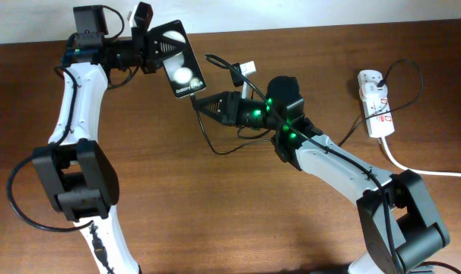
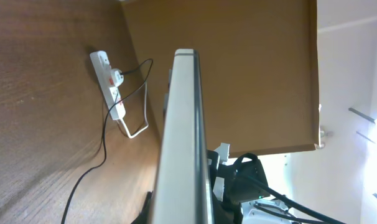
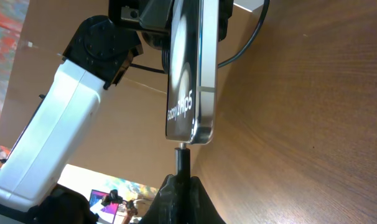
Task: Plug charger to phone and switch on socket
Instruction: 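Lower the phone with the left gripper onto the upright USB-C plug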
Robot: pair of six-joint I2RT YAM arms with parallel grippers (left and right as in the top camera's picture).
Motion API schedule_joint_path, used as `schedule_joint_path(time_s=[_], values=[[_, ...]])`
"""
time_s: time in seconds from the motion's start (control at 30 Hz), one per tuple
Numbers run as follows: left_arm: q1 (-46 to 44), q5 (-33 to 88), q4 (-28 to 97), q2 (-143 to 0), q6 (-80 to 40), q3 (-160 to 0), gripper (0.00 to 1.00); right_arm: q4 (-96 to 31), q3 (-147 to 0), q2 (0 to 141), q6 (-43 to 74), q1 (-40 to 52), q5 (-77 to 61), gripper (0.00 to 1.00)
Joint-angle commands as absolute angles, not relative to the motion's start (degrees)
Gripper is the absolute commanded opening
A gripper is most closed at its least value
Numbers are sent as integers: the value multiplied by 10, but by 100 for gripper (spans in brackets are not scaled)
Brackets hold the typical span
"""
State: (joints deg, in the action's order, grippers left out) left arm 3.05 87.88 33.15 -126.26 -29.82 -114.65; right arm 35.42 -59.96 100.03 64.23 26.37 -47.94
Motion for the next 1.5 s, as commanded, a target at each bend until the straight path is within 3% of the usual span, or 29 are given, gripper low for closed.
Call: schedule_joint_path(time_s=[0.0,1.07,1.47], values=[[15,901,331,-1265,-299,-1154,0,358,-599,1001,633,262,-471,4],[1,901,330,-1265,-299,-1154,0,361,-601,1001,633,247,-468,4],[14,901,330,-1265,-299,-1154,0,354,-601,1001,624,247,-512,14]])
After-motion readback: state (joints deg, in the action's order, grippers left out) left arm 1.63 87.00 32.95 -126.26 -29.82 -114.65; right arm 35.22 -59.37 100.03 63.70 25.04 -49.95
